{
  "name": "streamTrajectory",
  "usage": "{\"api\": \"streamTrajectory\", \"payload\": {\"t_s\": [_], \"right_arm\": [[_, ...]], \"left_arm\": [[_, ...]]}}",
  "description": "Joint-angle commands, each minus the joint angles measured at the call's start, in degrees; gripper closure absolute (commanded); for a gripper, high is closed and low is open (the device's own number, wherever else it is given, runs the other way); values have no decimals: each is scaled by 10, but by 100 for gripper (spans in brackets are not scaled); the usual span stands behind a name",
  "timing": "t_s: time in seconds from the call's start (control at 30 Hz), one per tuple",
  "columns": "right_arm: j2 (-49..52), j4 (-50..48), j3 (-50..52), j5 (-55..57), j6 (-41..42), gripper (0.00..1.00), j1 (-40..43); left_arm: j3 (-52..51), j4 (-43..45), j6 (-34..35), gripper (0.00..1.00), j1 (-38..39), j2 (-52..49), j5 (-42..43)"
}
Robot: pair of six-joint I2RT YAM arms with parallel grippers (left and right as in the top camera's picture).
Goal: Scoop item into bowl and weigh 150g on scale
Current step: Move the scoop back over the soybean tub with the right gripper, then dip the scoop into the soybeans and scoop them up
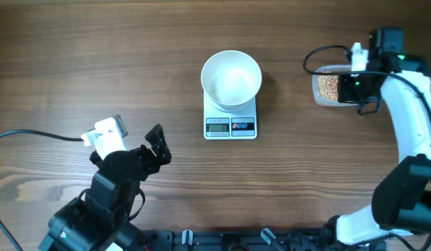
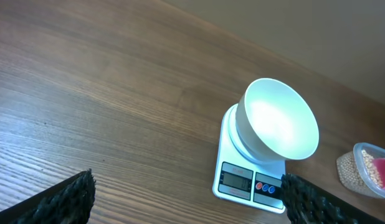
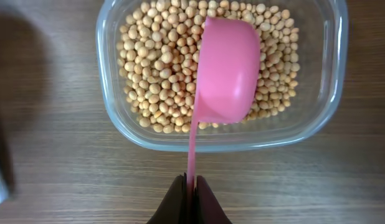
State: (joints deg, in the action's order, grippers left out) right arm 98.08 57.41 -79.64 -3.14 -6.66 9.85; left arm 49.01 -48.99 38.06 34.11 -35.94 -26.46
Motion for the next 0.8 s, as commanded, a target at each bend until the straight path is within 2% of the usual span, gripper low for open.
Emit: {"api": "streamTrajectory", "payload": {"t_s": [0.0,0.77], "right_arm": [[15,2,5,-99,-25,96,33],[37,-3,25,-236,-68,96,97]], "left_arm": [[-2,-1,-1,0,-3,0,5],[-2,-1,-1,0,-3,0,5]]}}
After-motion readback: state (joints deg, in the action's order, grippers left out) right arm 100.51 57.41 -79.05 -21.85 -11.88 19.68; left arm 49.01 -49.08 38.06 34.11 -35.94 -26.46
